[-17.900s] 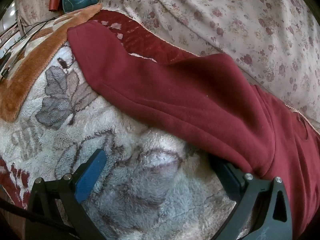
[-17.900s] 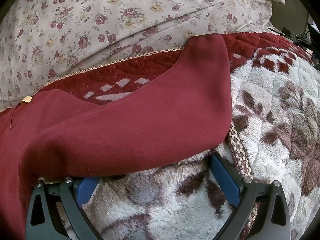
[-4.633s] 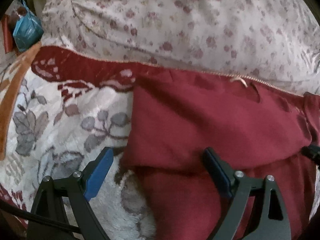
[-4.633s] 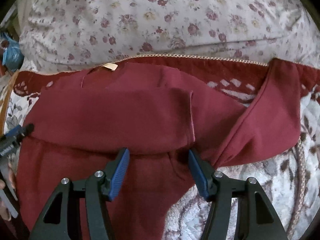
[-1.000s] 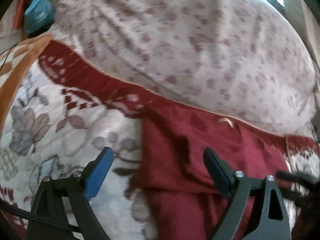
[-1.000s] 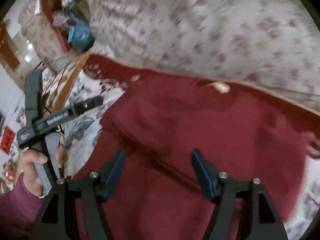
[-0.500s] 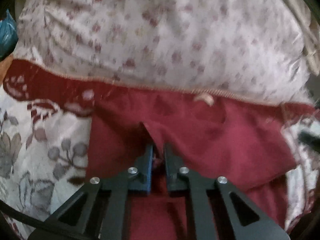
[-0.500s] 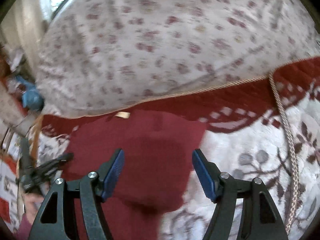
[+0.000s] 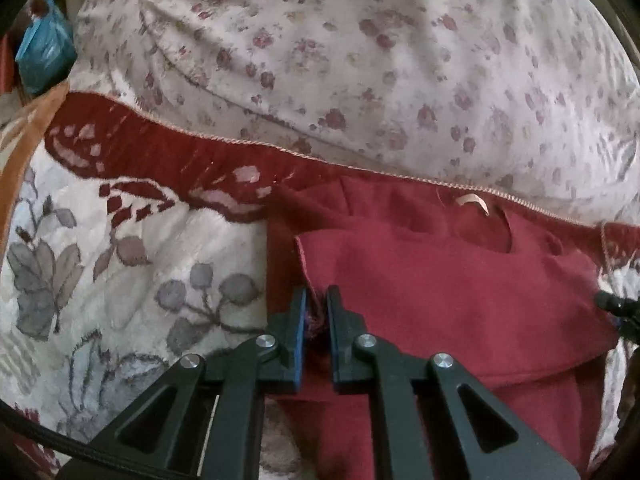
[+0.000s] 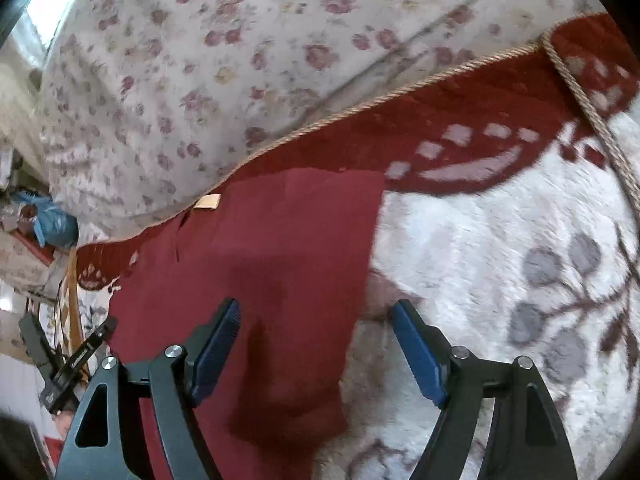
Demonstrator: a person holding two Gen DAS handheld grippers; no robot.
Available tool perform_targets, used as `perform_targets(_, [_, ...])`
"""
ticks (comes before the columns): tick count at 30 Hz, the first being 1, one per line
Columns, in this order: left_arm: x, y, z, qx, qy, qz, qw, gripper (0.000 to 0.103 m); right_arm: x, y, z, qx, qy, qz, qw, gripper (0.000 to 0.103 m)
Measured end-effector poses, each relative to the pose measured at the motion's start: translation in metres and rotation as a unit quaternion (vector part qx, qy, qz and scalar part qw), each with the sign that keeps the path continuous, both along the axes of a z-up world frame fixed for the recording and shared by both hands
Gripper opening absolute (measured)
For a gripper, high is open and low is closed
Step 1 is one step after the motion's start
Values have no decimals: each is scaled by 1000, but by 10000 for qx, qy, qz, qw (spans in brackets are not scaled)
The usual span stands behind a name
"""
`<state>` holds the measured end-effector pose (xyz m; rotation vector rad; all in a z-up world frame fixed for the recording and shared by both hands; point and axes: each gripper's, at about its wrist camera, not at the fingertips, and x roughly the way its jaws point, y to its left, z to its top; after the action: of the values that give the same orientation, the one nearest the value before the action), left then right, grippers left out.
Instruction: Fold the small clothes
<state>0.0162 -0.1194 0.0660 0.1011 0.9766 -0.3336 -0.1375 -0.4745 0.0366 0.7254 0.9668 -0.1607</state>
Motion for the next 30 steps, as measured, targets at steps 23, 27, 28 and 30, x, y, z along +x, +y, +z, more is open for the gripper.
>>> perform_targets(23, [3,2,-11,76,175,196,9996,72,-14,70,13,-2169,805,1724,9575,16])
perform_targets(27, [2,2,-12,119,177,258,9994,75,-17,59,27,-1980,644,1539,9659,33])
perform_targets(28, [1,1,-12,141,168,256,9994,75,-17,55,31,-1926,515,1387,9701,41])
perform_targets(30, [1,0,-12,177,151,250,9994,75,-16,48,36,-1898,275,1085,9754,61])
